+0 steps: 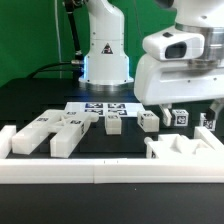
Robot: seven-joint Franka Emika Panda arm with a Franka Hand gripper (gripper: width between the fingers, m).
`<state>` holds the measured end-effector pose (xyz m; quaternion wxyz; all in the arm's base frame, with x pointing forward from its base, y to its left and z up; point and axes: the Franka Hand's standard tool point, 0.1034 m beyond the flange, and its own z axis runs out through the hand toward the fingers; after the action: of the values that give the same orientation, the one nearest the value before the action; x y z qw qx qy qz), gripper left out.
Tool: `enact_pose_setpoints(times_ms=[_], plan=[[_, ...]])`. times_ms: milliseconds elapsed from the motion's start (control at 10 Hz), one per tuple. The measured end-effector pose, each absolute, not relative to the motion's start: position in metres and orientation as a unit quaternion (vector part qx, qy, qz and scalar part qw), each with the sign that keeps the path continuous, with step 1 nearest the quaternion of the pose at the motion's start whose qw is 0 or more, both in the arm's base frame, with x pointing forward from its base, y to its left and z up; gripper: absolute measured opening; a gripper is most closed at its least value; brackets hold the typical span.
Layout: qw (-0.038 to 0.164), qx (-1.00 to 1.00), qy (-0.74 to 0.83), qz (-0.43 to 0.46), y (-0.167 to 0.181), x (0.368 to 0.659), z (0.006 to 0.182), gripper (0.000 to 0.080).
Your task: Assemble chair
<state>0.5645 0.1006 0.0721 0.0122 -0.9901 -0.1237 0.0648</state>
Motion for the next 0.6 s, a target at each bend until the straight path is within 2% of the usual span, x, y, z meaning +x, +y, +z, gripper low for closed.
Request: enact_pose_setpoints(times_ms=[200, 600], plan=[[0.011, -0.986, -0.154, 0.066, 0.078, 0.544, 0.076, 0.0649], [0.012, -0.986, -0.154, 0.061, 0.073, 0.543, 0.073, 0.0649]])
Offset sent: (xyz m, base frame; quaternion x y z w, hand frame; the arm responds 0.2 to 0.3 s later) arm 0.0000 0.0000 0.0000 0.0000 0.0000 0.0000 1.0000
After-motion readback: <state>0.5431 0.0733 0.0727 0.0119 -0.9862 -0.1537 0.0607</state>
